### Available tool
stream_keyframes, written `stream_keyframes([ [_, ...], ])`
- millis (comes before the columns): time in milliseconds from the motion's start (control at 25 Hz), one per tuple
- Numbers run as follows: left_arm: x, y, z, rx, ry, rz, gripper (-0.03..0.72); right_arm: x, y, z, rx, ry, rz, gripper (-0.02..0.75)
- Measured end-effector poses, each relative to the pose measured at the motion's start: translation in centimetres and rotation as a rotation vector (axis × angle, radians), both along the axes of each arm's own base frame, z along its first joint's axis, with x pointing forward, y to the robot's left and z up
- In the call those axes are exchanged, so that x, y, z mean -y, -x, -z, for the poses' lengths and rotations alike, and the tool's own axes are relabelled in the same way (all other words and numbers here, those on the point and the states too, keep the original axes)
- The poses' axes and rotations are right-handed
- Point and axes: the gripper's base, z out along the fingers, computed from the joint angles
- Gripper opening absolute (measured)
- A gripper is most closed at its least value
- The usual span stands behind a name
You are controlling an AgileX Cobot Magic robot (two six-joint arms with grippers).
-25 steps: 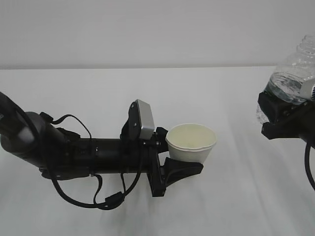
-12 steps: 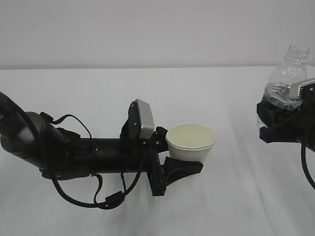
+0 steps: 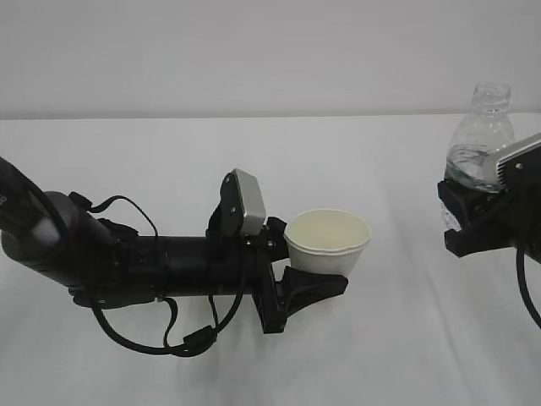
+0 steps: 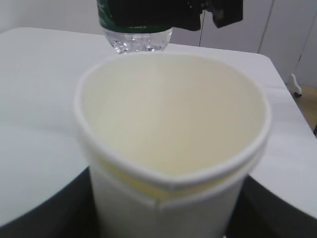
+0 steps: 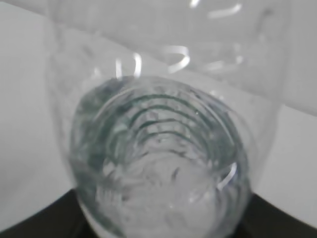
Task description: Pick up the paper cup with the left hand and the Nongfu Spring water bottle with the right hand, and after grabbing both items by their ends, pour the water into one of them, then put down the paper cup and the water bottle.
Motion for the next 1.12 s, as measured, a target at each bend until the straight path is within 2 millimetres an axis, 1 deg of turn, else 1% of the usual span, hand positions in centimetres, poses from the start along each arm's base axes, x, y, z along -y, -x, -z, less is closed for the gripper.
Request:
stream_keyframes([
  [160,0.3,0.2,0.1,-0.005,-0.005,0.004,0.462,0.0,0.0,0.0,0.011,0.050,-0.017,0.365],
  [240,0.7,0.5,0.1,-0.005,-0.008,0.016,0.462,0.0,0.0,0.0,0.018,0.075,-0.025,0.365],
  [520,2.1,0.5,-0.4,0.017,-0.018,0.023,0.461,0.0,0.0,0.0,0.052,0.203,-0.066,0.365],
  [960,2.1,0.4,-0.4,0.013,-0.013,0.011,0.461,0.0,0.0,0.0,0.096,0.372,-0.121,0.365],
  [1120,2.1,0.4,-0.4,0.013,-0.013,0.012,0.461,0.0,0.0,0.0,0.103,0.401,-0.130,0.365],
])
